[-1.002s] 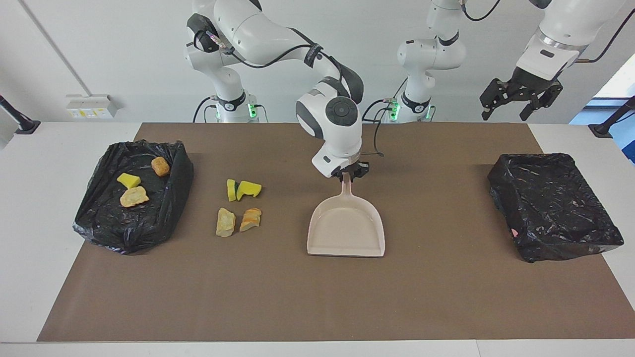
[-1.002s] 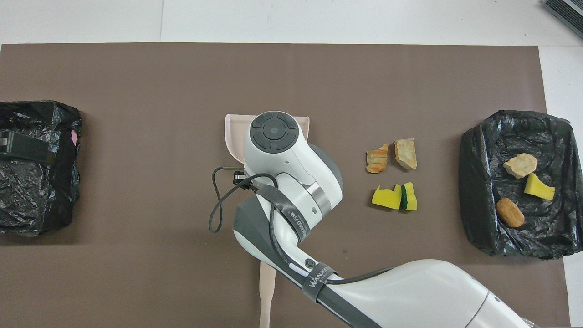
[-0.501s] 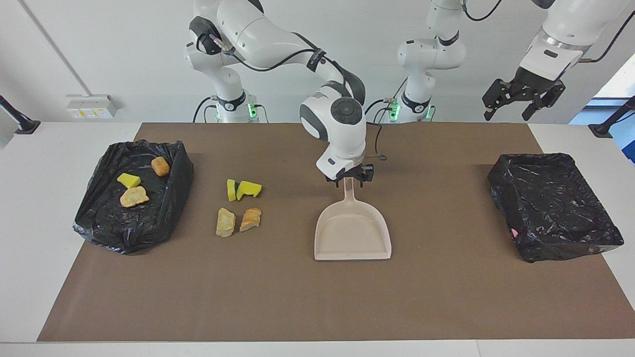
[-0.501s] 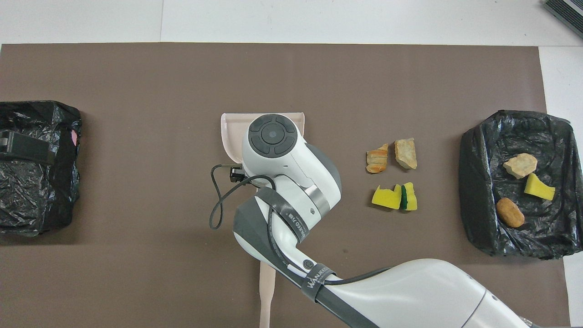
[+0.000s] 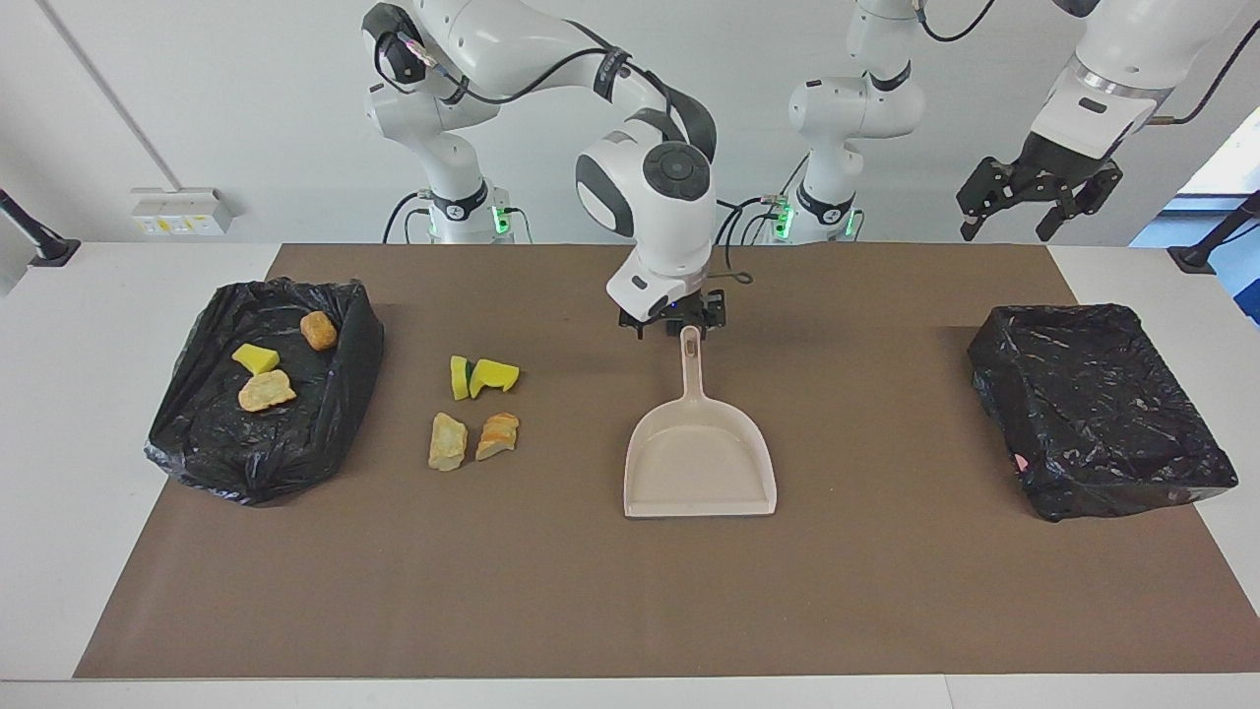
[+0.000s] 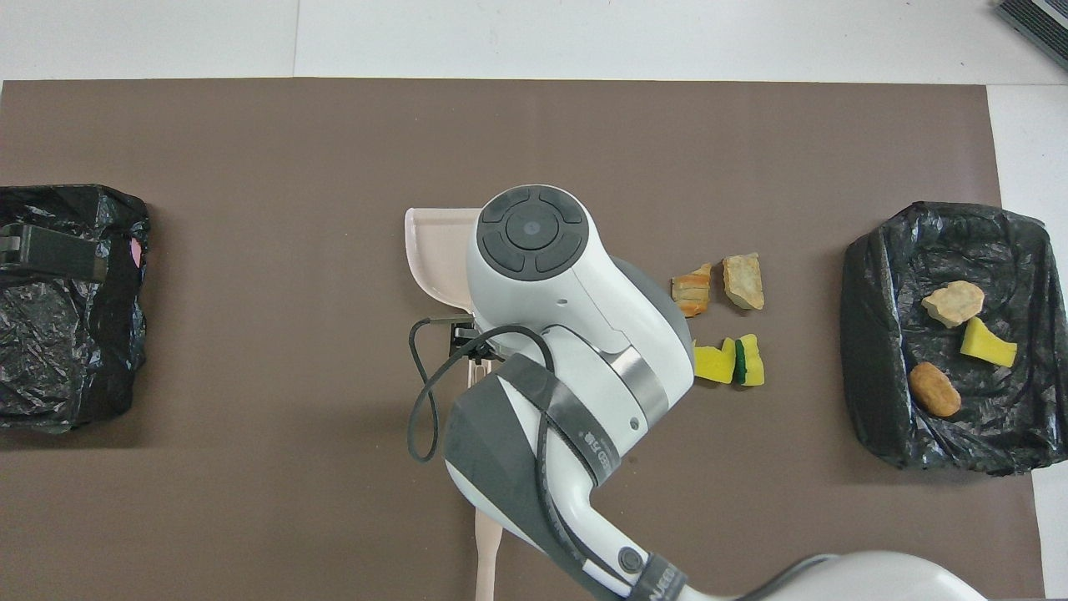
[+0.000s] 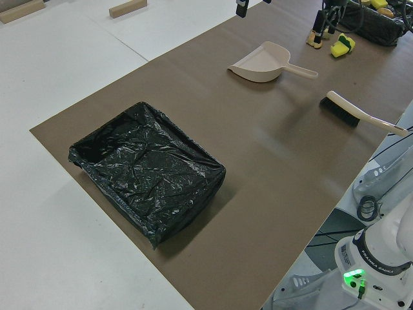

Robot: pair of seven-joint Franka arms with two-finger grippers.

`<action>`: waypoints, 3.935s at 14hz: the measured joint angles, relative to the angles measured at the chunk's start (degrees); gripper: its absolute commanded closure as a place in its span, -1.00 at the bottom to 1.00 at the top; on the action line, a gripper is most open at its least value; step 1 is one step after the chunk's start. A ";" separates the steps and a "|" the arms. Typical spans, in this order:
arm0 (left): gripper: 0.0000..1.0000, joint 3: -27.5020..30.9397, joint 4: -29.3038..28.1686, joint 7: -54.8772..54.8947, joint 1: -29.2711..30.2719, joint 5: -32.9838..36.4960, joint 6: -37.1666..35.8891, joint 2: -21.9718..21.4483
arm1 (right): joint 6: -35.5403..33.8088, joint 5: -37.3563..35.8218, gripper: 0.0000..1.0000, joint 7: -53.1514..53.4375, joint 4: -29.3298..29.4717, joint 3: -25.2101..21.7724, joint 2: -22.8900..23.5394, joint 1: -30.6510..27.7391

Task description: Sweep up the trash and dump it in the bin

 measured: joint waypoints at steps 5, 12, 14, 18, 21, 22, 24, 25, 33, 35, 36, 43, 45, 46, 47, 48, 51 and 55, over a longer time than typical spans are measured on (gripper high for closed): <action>-1.00 -1.00 -5.35 -4.64 -6.96 -0.11 10.09 1.48 | -0.97 9.76 -1.00 0.31 -12.86 0.49 -11.44 2.23; -1.00 -1.38 -16.45 -19.47 -20.07 -0.08 28.05 8.50 | 8.83 22.35 -1.00 1.08 -37.39 0.59 -26.85 7.50; -1.00 -1.37 -17.59 -22.17 -23.32 -0.03 32.43 12.54 | 13.49 23.55 -1.00 3.34 -41.66 0.56 -28.24 9.96; -1.00 -1.37 -20.70 -24.94 -27.53 0.00 39.48 17.40 | 22.97 24.55 -1.00 7.08 -47.76 0.61 -27.96 15.92; -1.00 -1.29 -21.84 -25.64 -28.35 0.00 40.00 17.82 | 30.62 25.15 -1.00 8.55 -50.50 0.57 -25.64 18.76; -1.00 -1.28 -22.60 -25.99 -28.66 0.00 40.00 18.03 | 32.48 25.16 -1.00 8.96 -50.87 0.58 -24.40 19.39; -0.75 -1.29 -23.49 -26.46 -29.09 0.00 40.20 18.48 | 33.52 25.16 -1.00 9.02 -50.96 0.50 -22.80 19.60; -0.57 -1.28 -23.55 -26.65 -29.22 0.00 40.20 18.58 | 33.52 25.16 -1.00 9.02 -51.08 0.42 -22.51 19.60; 1.00 -1.03 -23.85 -27.65 -29.95 0.44 40.19 18.66 | 33.59 25.13 1.00 9.02 -51.55 0.35 -22.47 19.61; 1.00 -0.46 -23.60 -25.73 -29.89 2.18 39.33 18.23 | 33.60 25.05 1.00 8.98 -51.57 0.35 -22.47 19.61; 1.00 -0.11 -23.35 -23.11 -29.71 2.62 37.66 17.50 | 33.60 24.96 1.00 8.96 -51.57 0.35 -22.47 19.62; 0.99 0.76 -23.16 7.50 -24.98 5.48 26.50 13.79 | 25.51 23.10 1.00 9.00 -48.93 -0.50 -24.01 17.40; 1.00 0.59 -23.16 16.50 -24.97 8.18 26.14 13.78 | 17.60 20.91 1.00 8.93 -46.95 -0.75 -27.06 13.65; 1.00 0.58 -23.16 21.89 -24.96 8.79 25.32 13.77 | 12.97 19.14 1.00 8.66 -46.19 -0.83 -28.88 11.45; 1.00 0.58 -23.16 26.57 -24.95 10.26 24.29 13.76 | 8.42 17.13 1.00 7.44 -45.82 -0.91 -30.63 9.03; 1.00 0.55 -23.18 30.58 -24.96 12.35 23.74 13.69 | 4.59 15.12 1.00 5.18 -45.70 -0.95 -31.91 6.62; 1.00 0.28 -23.31 41.37 -25.15 15.65 22.71 13.08 | -3.67 8.12 1.00 -5.36 -45.47 -1.19 -34.46 -1.67; 1.00 -0.39 -24.50 43.69 -27.45 16.21 22.12 12.09 | -4.65 -6.72 1.00 -19.52 -45.32 -1.32 -34.29 -12.28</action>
